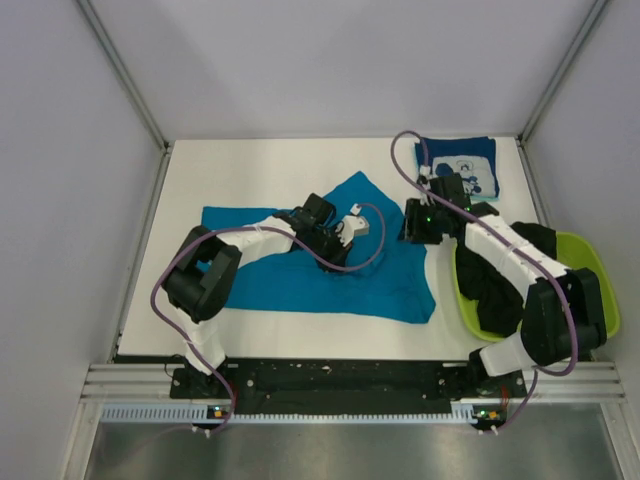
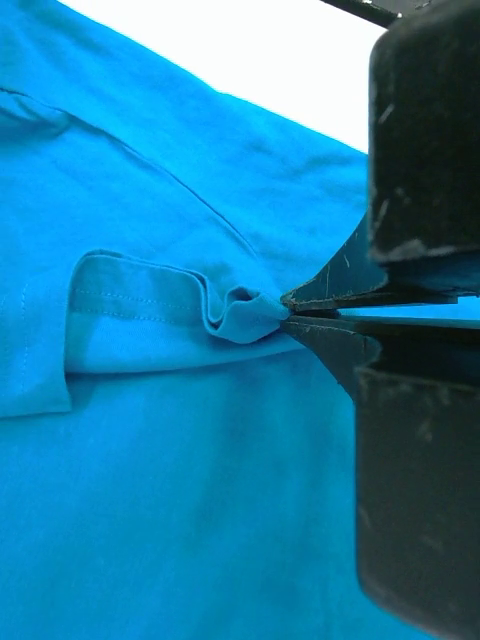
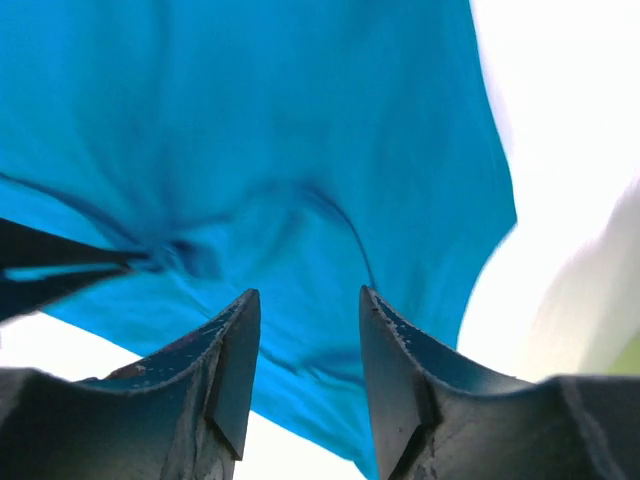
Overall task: Fold and stack the t-shirts
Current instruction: Fold the flattened tshirt in 1/3 of the way
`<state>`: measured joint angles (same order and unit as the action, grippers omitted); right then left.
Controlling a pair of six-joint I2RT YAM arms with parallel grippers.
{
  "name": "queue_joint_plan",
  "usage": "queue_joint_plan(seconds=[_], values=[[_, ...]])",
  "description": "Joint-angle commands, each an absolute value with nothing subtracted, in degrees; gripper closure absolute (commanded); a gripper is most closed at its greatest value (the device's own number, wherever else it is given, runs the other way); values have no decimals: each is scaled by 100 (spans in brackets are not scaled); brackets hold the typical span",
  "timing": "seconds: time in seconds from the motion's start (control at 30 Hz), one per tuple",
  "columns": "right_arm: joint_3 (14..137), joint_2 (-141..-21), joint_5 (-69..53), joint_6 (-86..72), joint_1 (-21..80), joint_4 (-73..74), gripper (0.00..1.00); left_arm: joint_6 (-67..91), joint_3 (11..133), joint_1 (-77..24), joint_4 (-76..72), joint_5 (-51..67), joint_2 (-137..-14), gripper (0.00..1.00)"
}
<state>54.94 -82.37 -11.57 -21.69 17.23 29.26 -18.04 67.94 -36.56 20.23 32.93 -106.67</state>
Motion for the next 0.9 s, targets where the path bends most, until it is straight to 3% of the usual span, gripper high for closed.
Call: queue_joint_plan(seconds=[0.0,0.33,0.6,0.67,0.8,0.87], values=[[6581,-8865,-1062,-1530,2091,2900,54,-1731,6715,-3700,1767,3586,-10521,94],[7418,-10493,-1626,-924,2584,2988,48,-1854,6407,-3718,1608,3586,-10283,96],[7339,-10951,-1477,-616,2707,2997,55,-1881,6609,-3744,1793,3542,-10406,98],[7286,-10960,-1258,-467,2786,3006,66,-1872,6601,-3744,1793,3507,-10406,98],[7233,-10934,-1029,-439,2830,3015,100,-1890,6653,-3744,1837,3437,-10397,98],[7207,-10838,-932,-536,2830,3032,100,-1890,6688,-3753,1872,3428,-10380,99]])
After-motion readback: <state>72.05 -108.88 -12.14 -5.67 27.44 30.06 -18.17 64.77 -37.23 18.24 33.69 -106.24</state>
